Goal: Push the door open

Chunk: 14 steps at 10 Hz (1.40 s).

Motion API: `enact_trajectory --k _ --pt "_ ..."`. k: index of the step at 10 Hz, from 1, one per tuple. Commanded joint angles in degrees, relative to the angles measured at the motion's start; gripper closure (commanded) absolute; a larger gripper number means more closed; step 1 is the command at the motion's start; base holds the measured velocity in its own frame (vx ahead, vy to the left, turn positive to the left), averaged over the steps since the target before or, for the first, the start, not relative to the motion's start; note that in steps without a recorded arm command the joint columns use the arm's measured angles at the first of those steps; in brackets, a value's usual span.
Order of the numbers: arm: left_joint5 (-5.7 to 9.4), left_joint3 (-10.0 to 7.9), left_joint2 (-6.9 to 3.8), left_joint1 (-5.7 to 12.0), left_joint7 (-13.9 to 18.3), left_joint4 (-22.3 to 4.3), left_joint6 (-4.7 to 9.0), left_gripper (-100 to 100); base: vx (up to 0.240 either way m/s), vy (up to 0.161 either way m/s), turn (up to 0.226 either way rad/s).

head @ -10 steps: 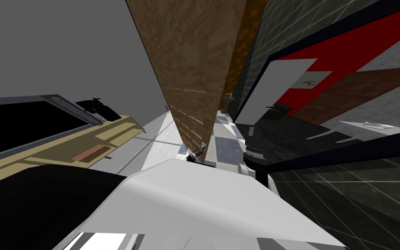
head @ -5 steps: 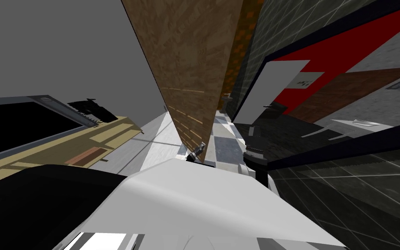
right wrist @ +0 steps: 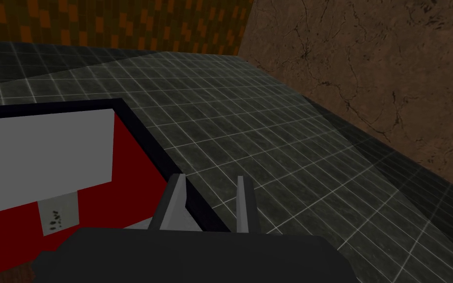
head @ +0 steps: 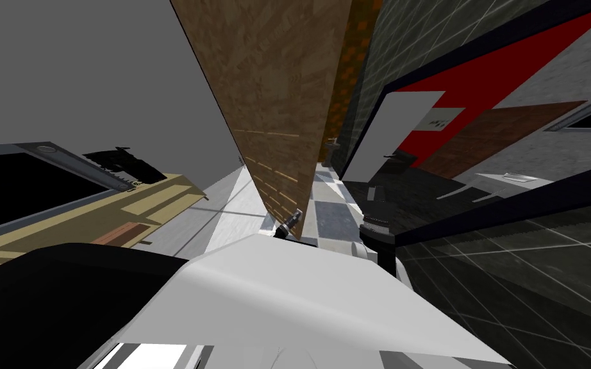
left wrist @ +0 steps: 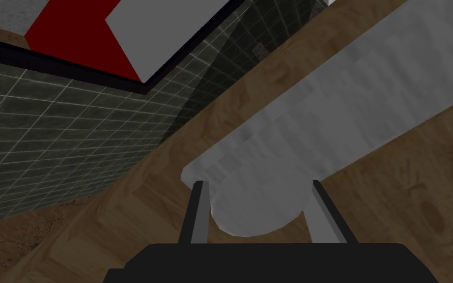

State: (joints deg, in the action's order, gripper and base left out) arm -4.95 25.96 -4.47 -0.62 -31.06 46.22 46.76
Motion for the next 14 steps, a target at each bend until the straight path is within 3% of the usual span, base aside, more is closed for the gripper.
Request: enact_trajectory --k 1,6,7,9,10,11,12,14 --pt "1.36 -0.98 -0.43 0.18 2.9 0.0 0.14 100 0.006 -0.009 -0.074" --pt "4.20 -1.66 -0.47 0.62 9.8 -0.5 0.44 100 0.008 -0.002 -0.062" --pt "4.20 -1.66 -0.47 0.62 10.0 -0.5 0.44 100 0.001 -0.004 -0.039" --pt "6.15 -2.13 -0.46 0.92 13.9 -0.9 0.65 100 0.011 -0.001 -0.095" --pt "6.15 -2.13 -0.46 0.92 14.8 -0.9 0.65 100 0.014 0.007 -0.021" --pt "7.12 -2.36 -0.45 1.08 16.9 -1.1 0.75 100 0.015 0.006 -0.039" --pt "5.88 -2.35 -1.12 0.80 13.5 -0.6 1.29 -100 -0.015 -0.014 0.029" --pt "5.50 -2.50 -1.46 0.76 12.2 -0.6 1.54 -100 -0.022 -0.028 0.032"
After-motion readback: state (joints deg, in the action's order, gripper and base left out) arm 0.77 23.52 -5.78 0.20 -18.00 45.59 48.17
